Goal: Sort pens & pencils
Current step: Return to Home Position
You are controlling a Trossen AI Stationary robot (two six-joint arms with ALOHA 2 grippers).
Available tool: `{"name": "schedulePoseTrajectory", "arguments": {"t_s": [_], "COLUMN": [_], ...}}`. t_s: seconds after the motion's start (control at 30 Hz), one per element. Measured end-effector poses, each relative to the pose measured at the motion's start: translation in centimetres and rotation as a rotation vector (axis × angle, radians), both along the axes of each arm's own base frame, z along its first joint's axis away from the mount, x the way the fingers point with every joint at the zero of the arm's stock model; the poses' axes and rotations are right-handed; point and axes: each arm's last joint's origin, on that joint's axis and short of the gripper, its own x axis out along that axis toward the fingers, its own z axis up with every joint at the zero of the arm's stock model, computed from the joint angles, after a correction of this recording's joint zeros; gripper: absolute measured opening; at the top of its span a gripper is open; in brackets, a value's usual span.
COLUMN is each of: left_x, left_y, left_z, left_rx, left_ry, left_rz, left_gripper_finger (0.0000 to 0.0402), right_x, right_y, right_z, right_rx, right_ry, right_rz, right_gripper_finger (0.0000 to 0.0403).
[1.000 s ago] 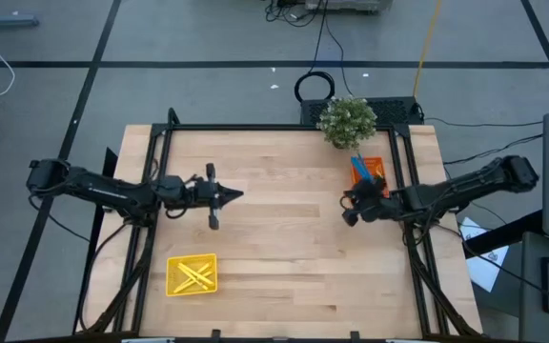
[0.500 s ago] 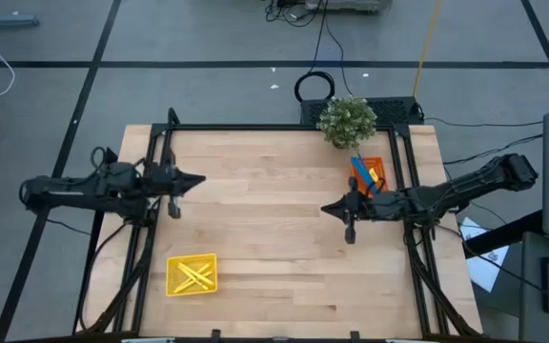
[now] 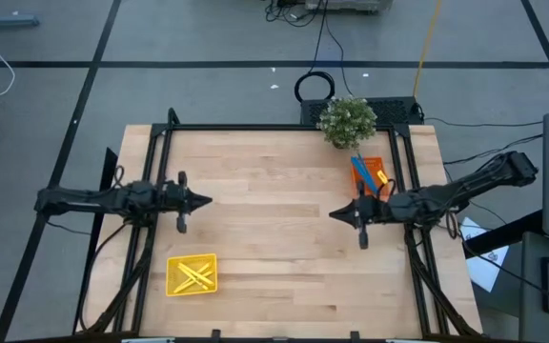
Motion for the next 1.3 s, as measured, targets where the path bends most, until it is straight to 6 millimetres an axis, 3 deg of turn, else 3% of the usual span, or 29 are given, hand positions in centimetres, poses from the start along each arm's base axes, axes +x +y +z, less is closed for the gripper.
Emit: {"name": "schedulePoseTrajectory", "arguments": {"t_s": [0.17,0.5,0.67,0.93,1.3], "left_x": [0.2,0.2,0.2,0.2,0.3], "left_y": [-0.1,-0.1,-0.1,-0.1,-0.1], "left_z": [-0.5,-0.5,-0.4,-0.3,-0.3], "left_rx": [-0.014,-0.032,-0.045,-0.046,-0.046], "left_ry": [-0.023,-0.018,-0.028,-0.044,-0.046], "left_rz": [-0.037,-0.034,-0.033,-0.032,-0.032], "left_gripper_finger": [0.0,0.002,0.0022,0.0023,0.0024], "right_x": [-1.3,-5.4,-6.4,-6.9,-6.8], "right_y": [-0.2,-2.0,-2.2,-1.9,-1.9], "right_z": [-1.0,-7.0,-6.4,-8.2,-8.5], "right_rx": [0.024,0.118,0.162,0.06,0.059], "right_ry": [-0.013,-0.197,-0.264,-0.085,-0.055], "right_rz": [0.008,-0.017,0.041,0.138,0.136], "right_gripper_finger": [0.0,0.0,0.0,0.0,0.0]}}
